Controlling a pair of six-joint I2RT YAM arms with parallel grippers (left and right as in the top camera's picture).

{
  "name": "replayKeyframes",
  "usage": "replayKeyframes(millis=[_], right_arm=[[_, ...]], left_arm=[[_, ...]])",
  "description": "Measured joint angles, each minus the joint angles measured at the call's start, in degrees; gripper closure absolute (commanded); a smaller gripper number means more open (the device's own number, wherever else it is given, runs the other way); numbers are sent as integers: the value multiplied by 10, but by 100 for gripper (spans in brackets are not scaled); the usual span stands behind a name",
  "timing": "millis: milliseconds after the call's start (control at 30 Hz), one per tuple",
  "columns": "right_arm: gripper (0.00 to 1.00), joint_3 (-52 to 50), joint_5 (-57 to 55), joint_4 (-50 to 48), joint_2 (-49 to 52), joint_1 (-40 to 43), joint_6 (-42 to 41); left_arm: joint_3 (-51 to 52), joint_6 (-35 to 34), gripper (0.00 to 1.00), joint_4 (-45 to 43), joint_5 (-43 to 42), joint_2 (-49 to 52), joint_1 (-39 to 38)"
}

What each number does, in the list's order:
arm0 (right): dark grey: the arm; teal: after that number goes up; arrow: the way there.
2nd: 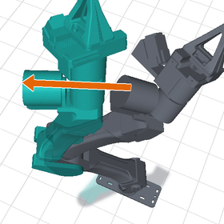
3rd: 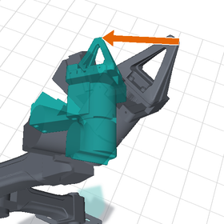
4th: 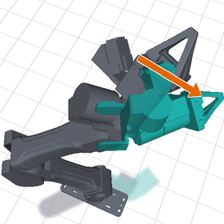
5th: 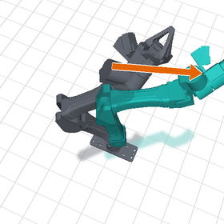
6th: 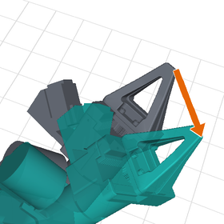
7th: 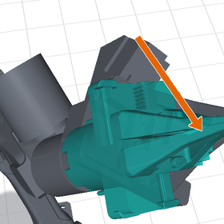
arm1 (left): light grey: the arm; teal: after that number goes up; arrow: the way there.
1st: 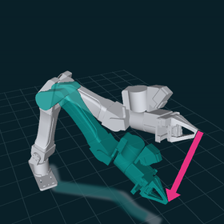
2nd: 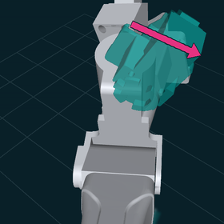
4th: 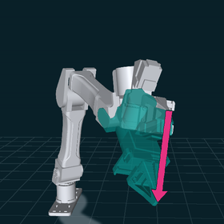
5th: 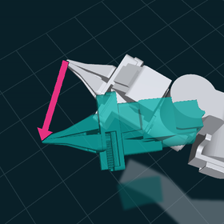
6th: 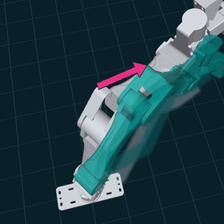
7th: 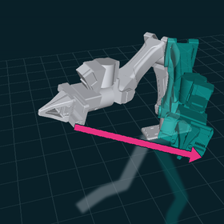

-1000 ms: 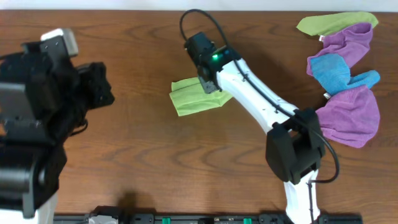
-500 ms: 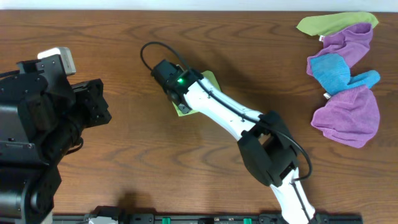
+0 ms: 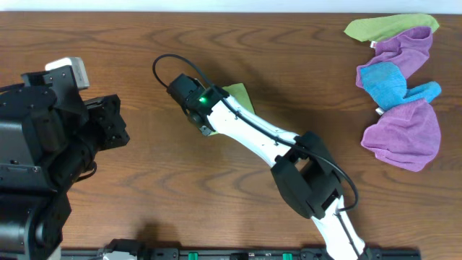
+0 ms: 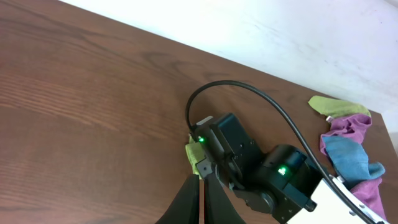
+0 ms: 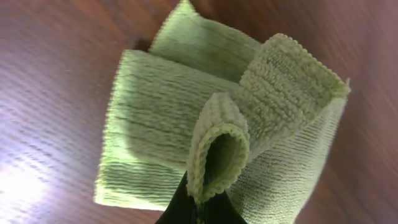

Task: Fold the cloth

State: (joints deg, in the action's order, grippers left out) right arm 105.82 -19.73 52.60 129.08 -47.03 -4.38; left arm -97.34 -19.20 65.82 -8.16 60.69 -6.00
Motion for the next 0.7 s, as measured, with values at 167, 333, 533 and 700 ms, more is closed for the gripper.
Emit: replayKeyframes(millis=[167, 333, 533, 700], right_arm=[[52, 0, 50, -12, 0, -1, 0], [27, 0, 65, -15, 0, -1, 6], [23, 16, 70, -10, 0, -1, 9], [27, 85, 71, 26, 1, 10, 9]], left_arm=[[0, 0, 94, 0, 0, 0, 0], [0, 0, 94, 2, 0, 0, 0], [0, 0, 93, 2, 35, 1, 0], [1, 0, 81, -6, 70, 23, 0]])
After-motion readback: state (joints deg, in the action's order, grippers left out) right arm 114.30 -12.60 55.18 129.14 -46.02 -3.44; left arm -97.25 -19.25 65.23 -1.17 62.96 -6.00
